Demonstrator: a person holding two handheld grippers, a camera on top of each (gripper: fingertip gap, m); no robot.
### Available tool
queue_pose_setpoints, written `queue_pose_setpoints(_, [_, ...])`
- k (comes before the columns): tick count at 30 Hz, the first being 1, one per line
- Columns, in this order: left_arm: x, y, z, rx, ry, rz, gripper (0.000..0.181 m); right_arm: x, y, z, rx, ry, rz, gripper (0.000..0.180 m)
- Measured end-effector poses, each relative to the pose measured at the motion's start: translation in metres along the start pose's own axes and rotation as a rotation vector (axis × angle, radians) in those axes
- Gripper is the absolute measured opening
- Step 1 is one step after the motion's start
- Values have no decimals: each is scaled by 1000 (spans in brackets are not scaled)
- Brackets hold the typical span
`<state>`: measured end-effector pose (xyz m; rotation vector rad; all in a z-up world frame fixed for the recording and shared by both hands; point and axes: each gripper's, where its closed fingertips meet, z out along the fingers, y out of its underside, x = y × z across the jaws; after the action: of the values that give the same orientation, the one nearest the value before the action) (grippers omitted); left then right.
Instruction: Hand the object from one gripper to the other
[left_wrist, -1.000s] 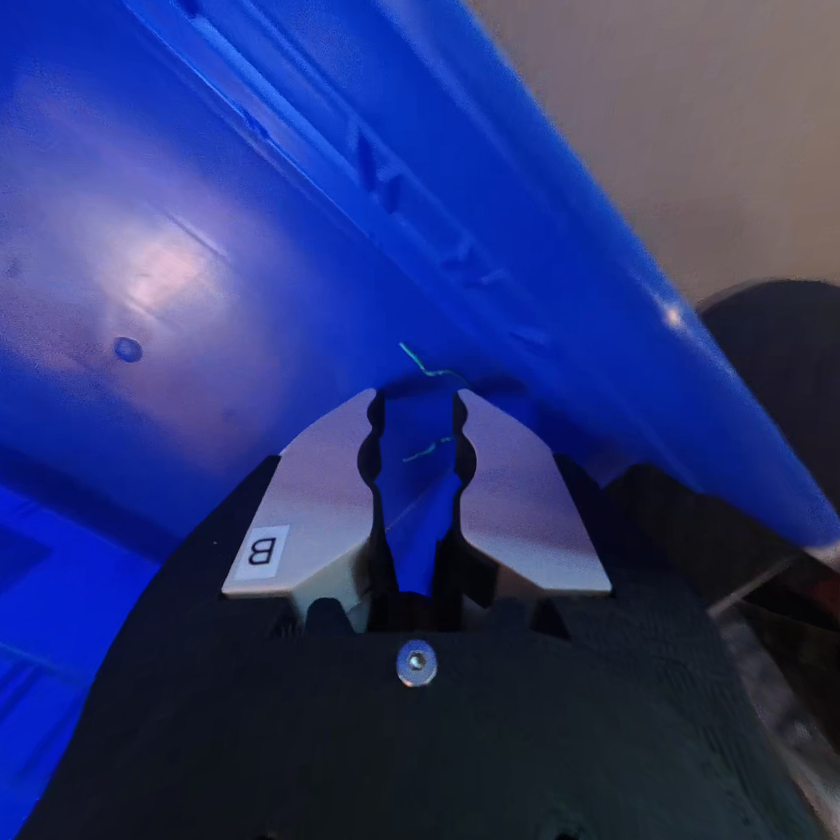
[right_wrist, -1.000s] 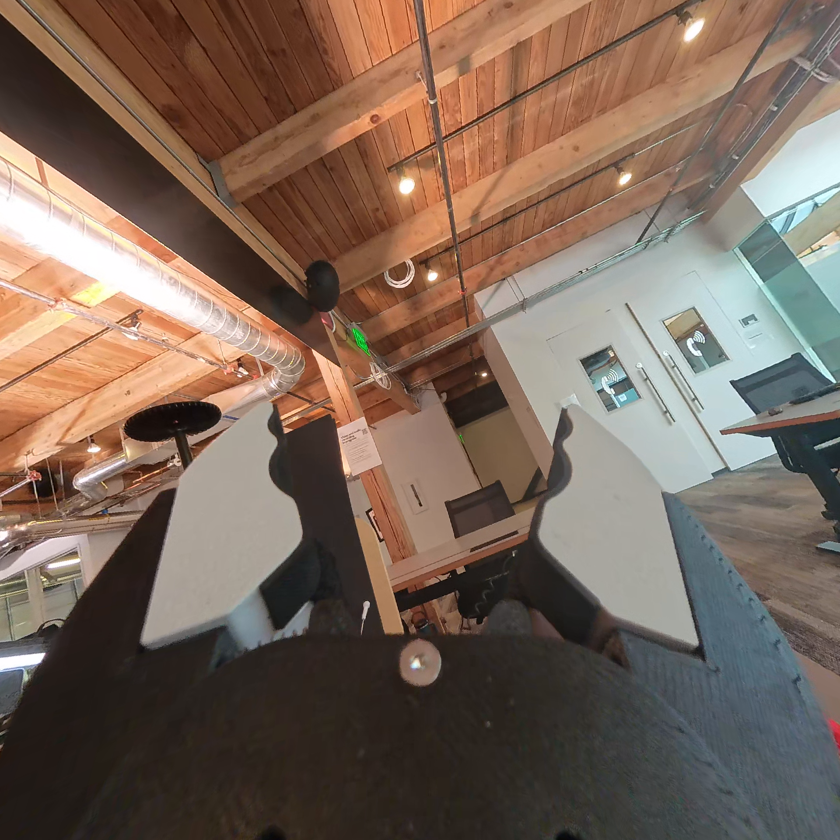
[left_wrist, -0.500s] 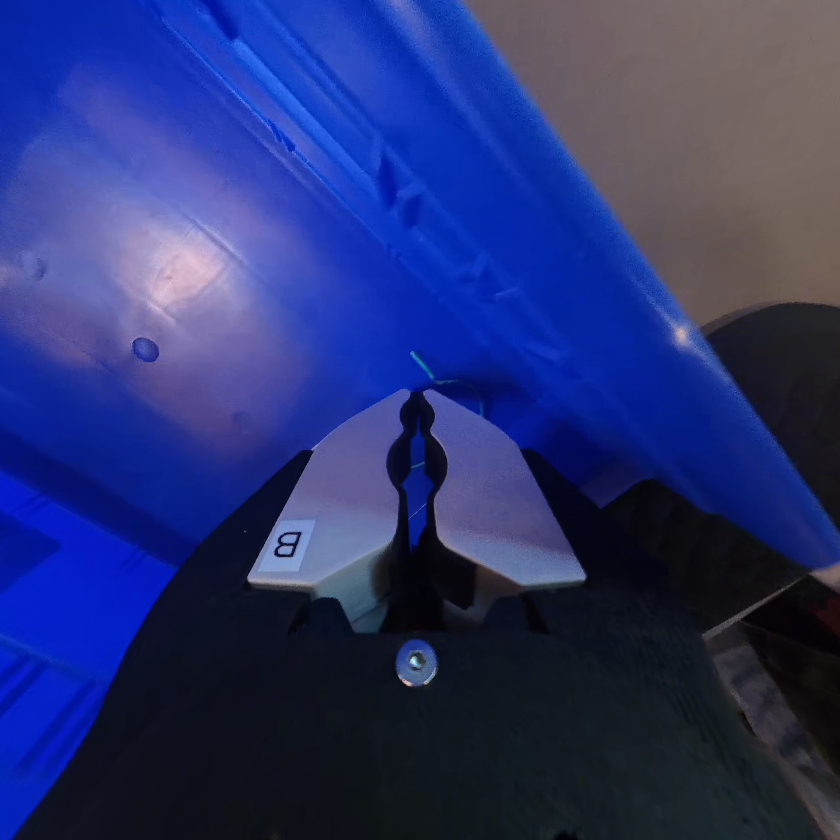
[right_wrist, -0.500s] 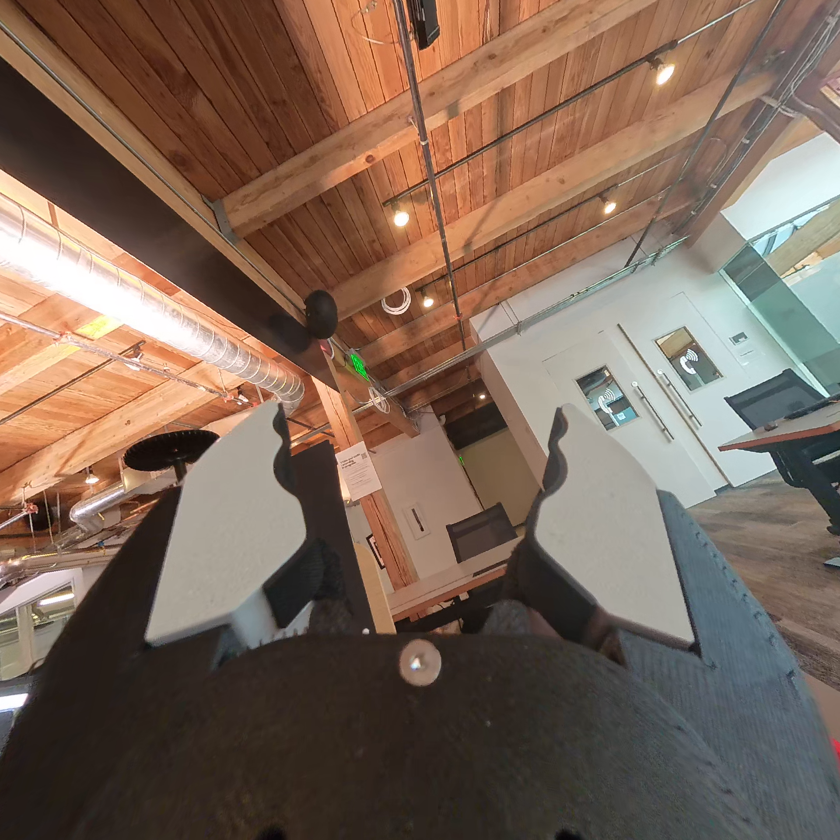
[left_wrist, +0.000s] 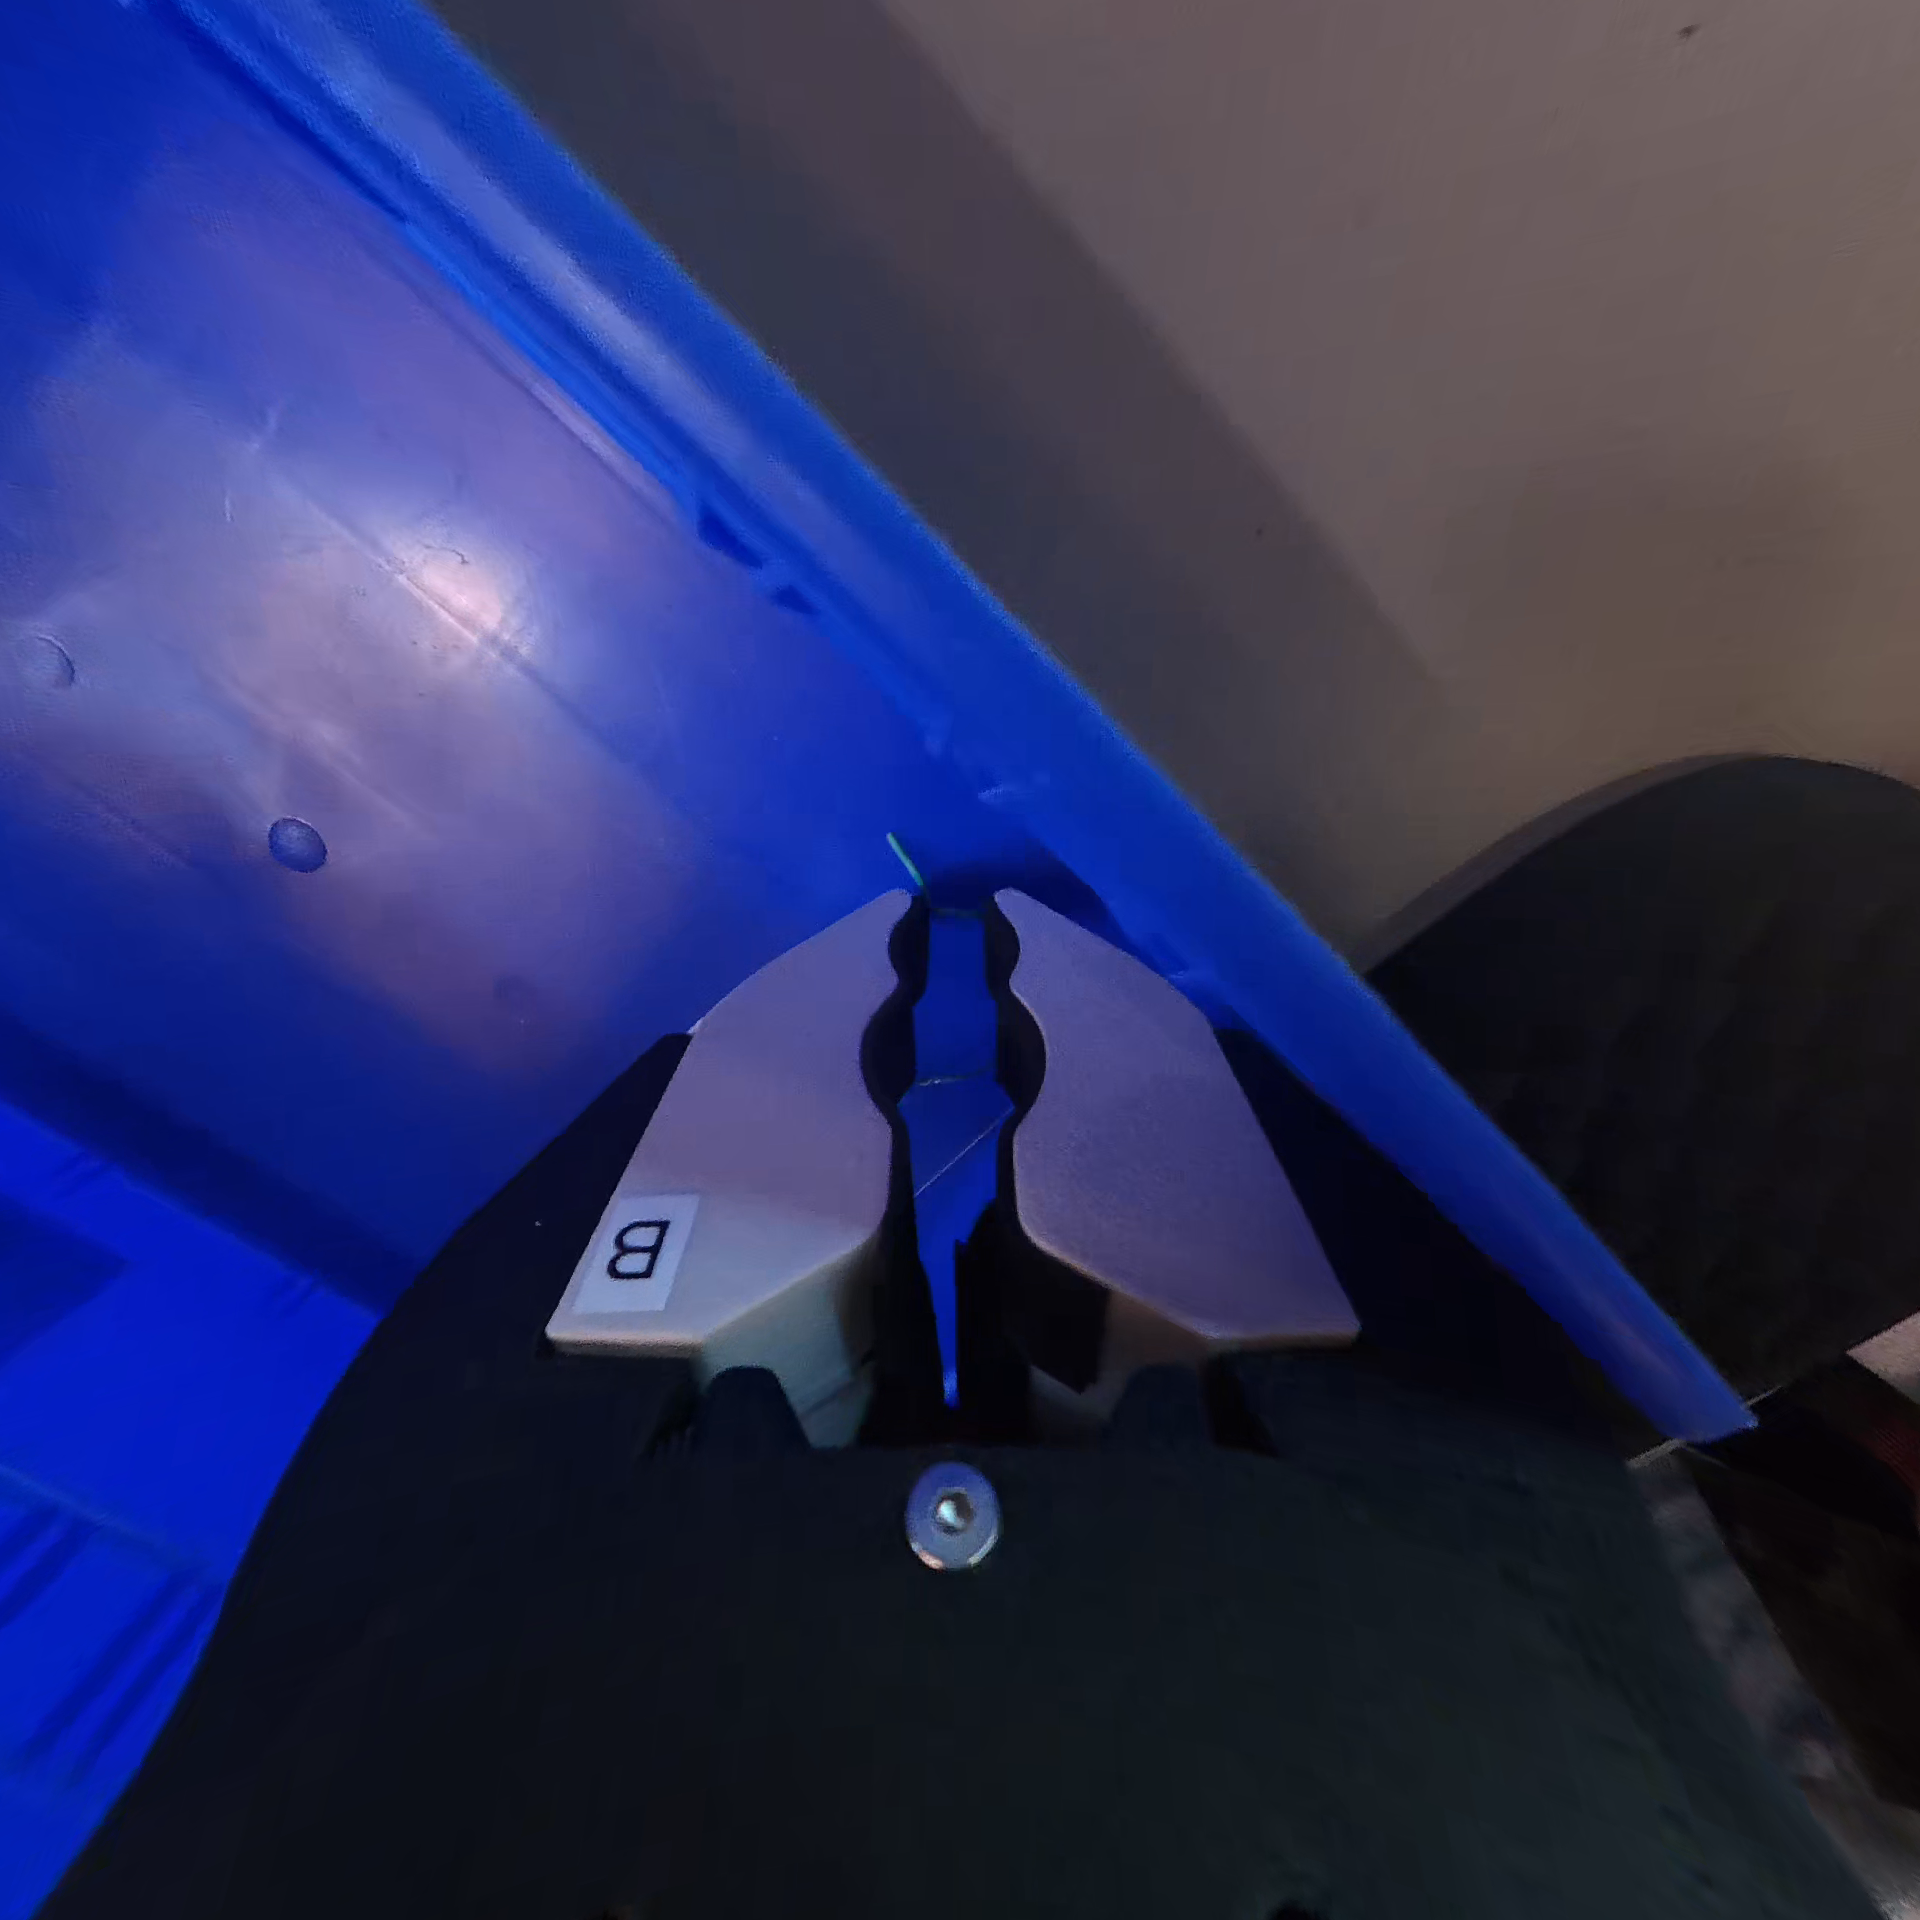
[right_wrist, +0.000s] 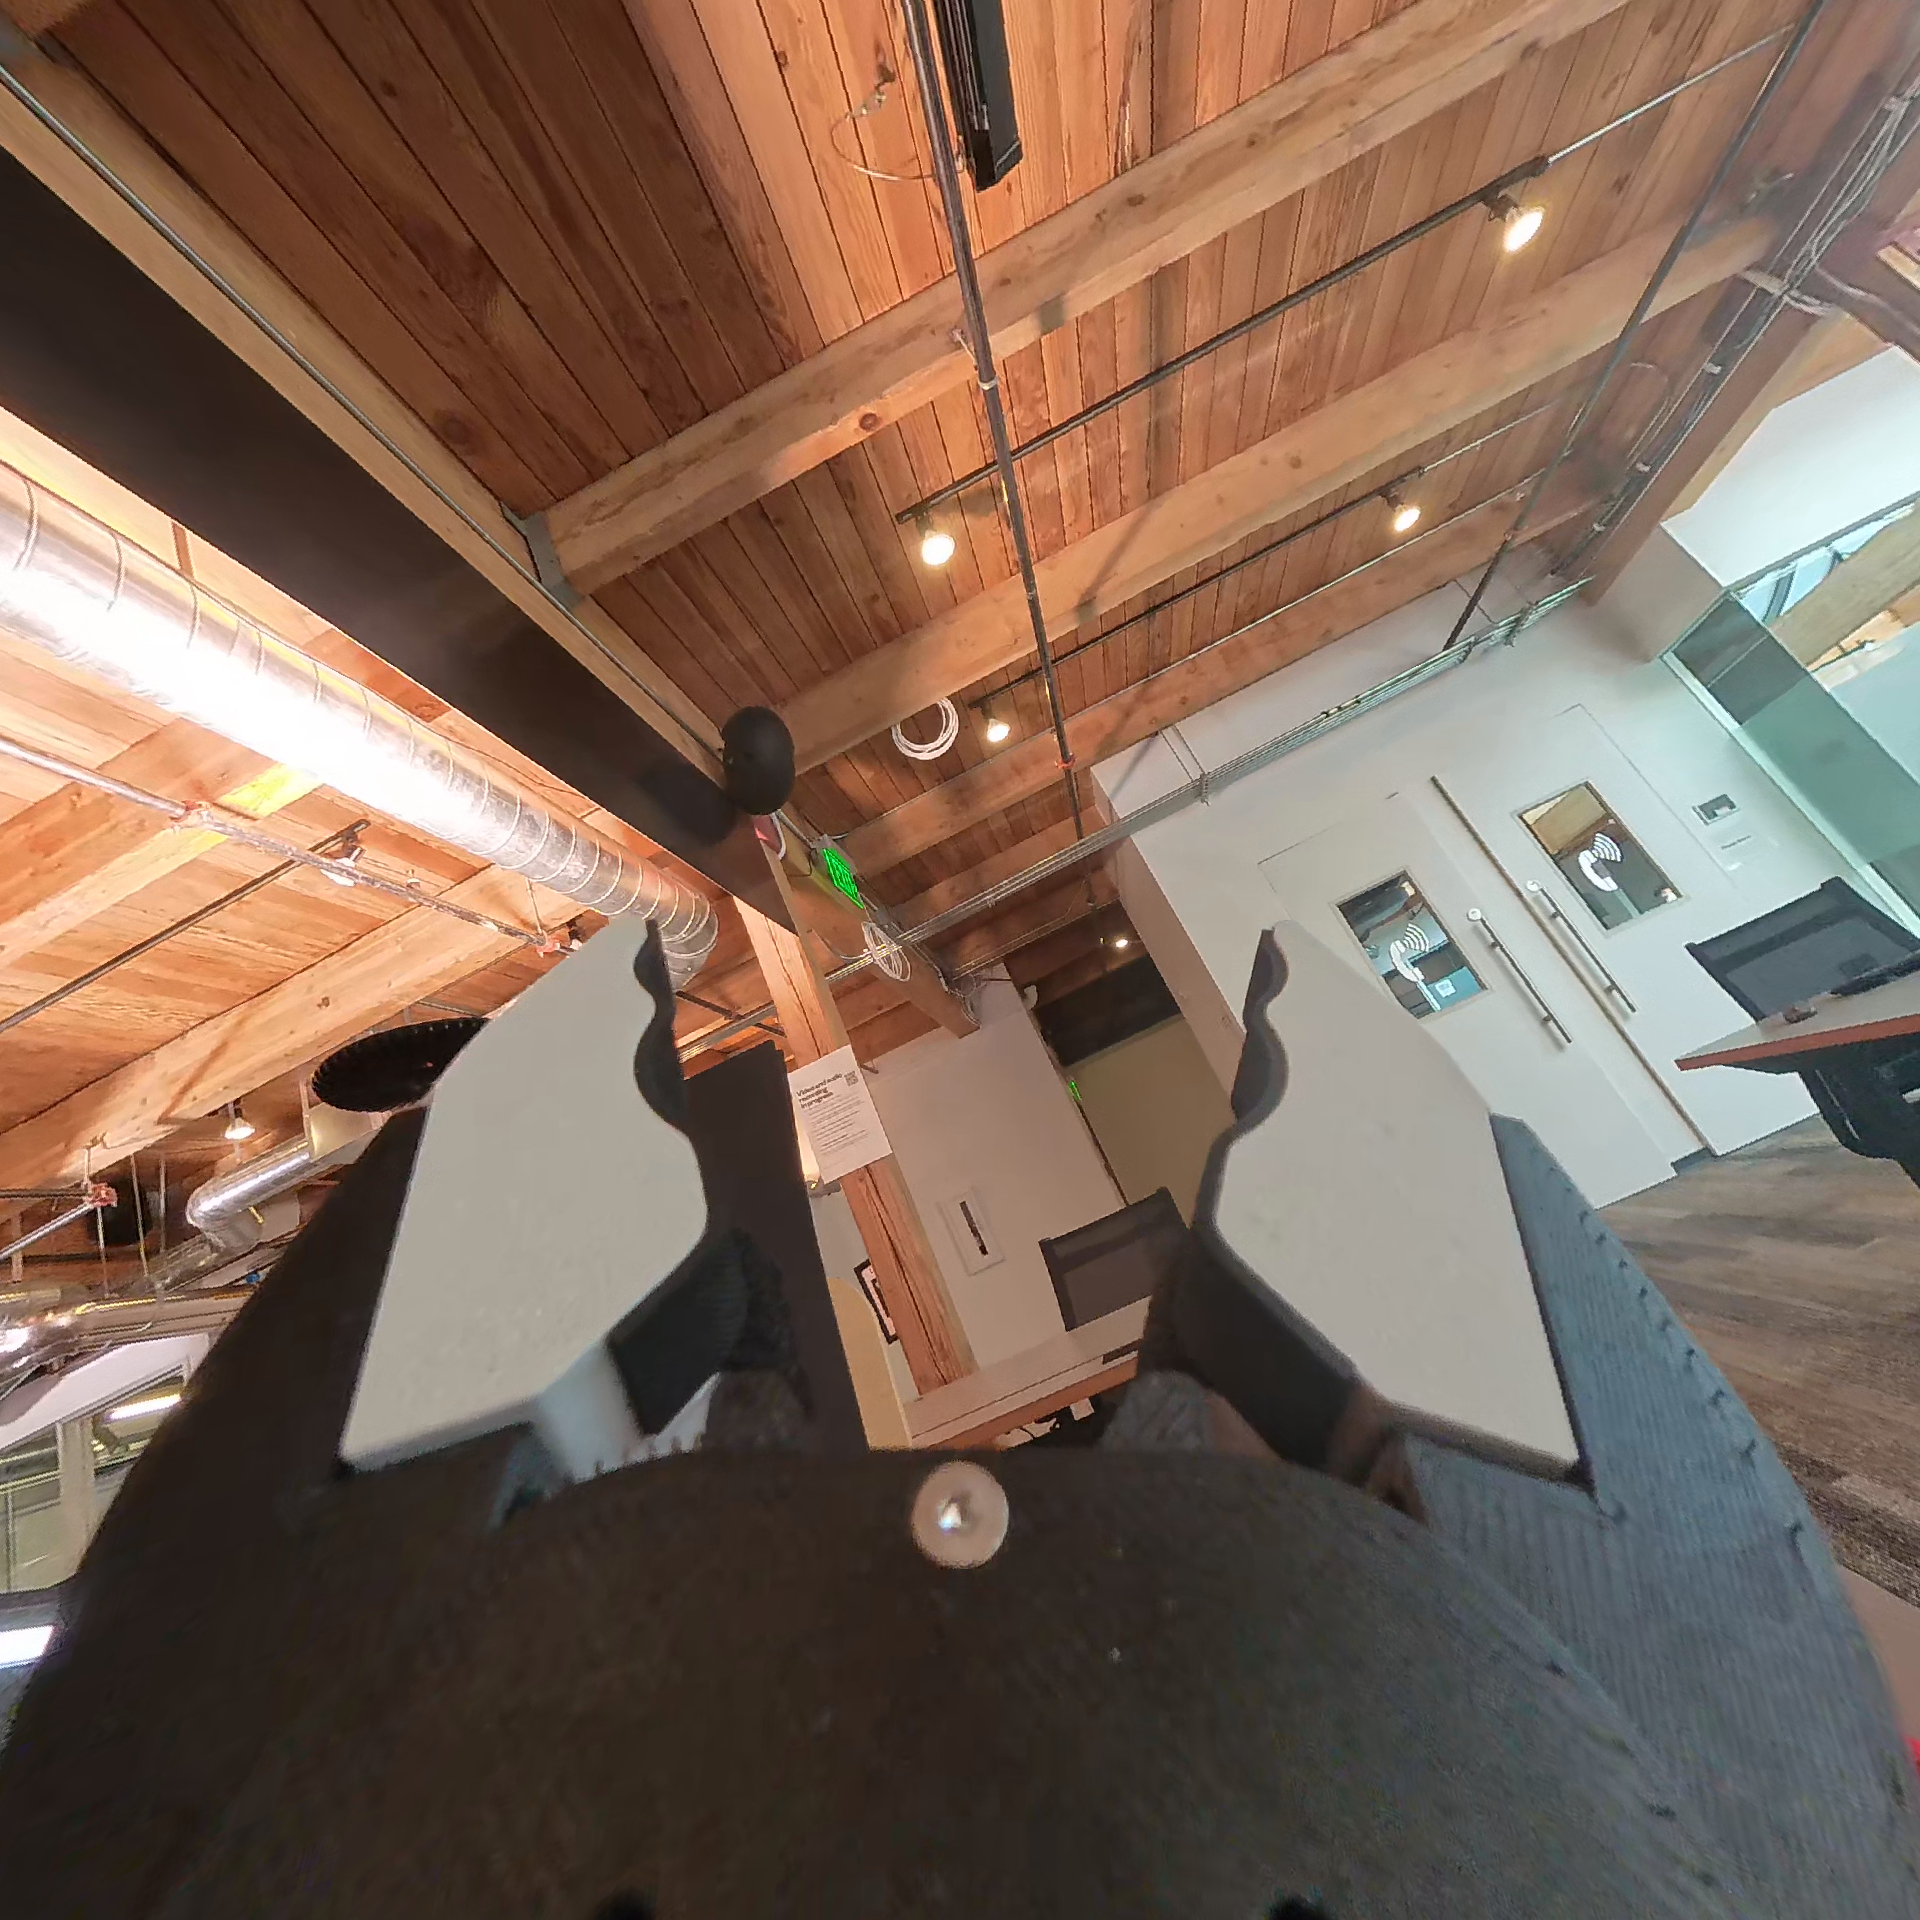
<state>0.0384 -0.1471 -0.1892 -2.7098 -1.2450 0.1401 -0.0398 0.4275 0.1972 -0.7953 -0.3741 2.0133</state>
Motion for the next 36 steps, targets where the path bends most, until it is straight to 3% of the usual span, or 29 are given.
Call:
queue_pose_setpoints(6, [-12,0,-7,83,-19,-29,2,-4,-4,0,13,-19,8,104])
queue_pose_setpoints(12, [-23,-9,-45,307,-64,-64,1,-28,-2,2,-3,-82,5,99])
queue_pose_setpoints(14, [-27,-21,-67,459,-95,-57,2,-43,2,4,-20,-126,7,94])
queue_pose_setpoints(18, [-20,-56,-132,964,-104,-48,1,-80,13,4,-71,-191,-61,83])
queue_pose_setpoints(21, [10,-70,-175,1329,31,-24,1,-123,19,-2,-32,-260,-91,71])
queue_pose_setpoints(24, [58,-73,-210,1631,332,26,1,-187,48,-30,-82,-472,58,58])
queue_pose_setpoints(29, [135,-63,-233,1850,857,226,1,-267,162,-149,-380,-927,171,56])
queue_pose_setpoints(30, [151,-58,-231,1865,928,316,1,-275,182,-177,-452,-1012,237,55])
queue_pose_setpoints(32, [176,-50,-224,1844,1022,460,1,-281,213,-220,-675,-1097,554,36])
queue_pose_setpoints(34, [196,-43,-213,1767,1034,605,1,-292,216,-245,-933,-1159,993,36])
queue_pose_setpoints(36, [206,-45,-199,1685,1012,659,1,-297,224,-256,-1116,-1151,1191,36])
